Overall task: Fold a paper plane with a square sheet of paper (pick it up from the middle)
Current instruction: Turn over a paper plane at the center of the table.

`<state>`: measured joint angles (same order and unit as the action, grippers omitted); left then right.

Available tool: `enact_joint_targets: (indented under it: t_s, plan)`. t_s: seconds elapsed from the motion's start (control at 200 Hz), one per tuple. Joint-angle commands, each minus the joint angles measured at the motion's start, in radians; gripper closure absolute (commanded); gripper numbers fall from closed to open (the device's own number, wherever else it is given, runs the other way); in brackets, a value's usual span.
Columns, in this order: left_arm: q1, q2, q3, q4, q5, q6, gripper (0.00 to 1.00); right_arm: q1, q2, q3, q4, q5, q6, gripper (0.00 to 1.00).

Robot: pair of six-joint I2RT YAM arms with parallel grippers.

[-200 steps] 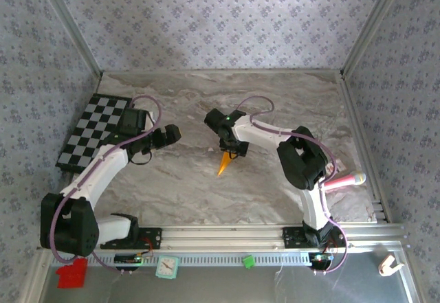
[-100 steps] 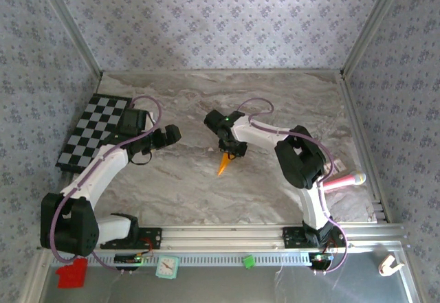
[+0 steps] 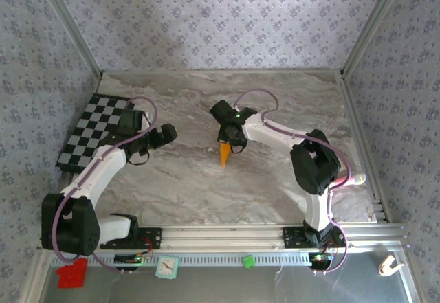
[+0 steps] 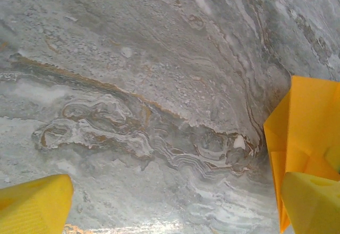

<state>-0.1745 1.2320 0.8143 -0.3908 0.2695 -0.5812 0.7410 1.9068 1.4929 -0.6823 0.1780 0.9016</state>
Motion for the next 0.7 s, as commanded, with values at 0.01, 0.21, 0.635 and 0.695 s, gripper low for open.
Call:
enact_joint_targets:
  t_s: [0.01,0.21,0.635,0.695]
  plan:
    - [0.026,-0.036,-0.052,0.076,0.066,-0.072,0.00,-0.003,-0.025,0.043,0.146,-0.125,-0.188,0.99]
    - [0.034,-0.044,-0.107,0.165,0.144,-0.174,0.00,-0.017,0.007,0.015,0.368,-0.356,-0.264,0.98]
    - [-0.032,-0.010,-0.135,0.250,0.179,-0.265,0.01,-0.100,0.067,-0.263,0.826,-0.661,-0.135,0.96]
    - [-0.054,0.003,-0.135,0.259,0.175,-0.273,0.02,-0.113,0.067,-0.291,0.860,-0.674,-0.123,0.96]
